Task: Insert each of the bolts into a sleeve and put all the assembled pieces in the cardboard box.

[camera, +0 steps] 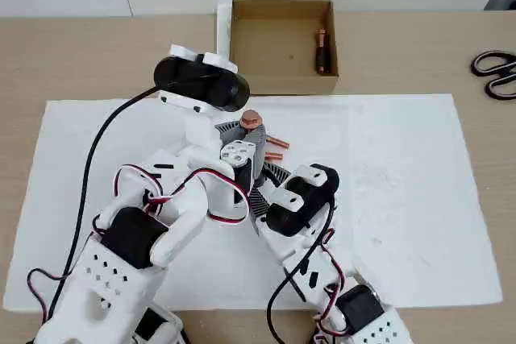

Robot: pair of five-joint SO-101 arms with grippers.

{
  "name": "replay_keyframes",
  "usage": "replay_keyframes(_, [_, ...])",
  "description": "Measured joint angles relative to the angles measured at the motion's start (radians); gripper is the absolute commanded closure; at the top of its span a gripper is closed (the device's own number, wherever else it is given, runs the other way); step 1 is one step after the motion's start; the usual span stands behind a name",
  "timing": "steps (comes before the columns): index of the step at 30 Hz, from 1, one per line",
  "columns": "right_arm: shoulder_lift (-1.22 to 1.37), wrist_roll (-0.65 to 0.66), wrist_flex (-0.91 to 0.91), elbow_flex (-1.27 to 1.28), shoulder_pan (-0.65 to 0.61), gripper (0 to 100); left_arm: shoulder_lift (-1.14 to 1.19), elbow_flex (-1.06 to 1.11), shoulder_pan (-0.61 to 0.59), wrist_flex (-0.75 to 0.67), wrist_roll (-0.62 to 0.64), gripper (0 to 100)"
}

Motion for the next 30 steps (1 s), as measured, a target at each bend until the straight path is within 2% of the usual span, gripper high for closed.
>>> replay_keyframes(23, [0.002,0.0,0.0,0.0,0.002,99.4,-0.009,0.038,0.002,-0.003,-0.048,99])
replay_keyframes(30, [0.005,0.0,0.002,0.0,0.005,99.4,0.06,0.035,0.003,-0.031,-0.08,99])
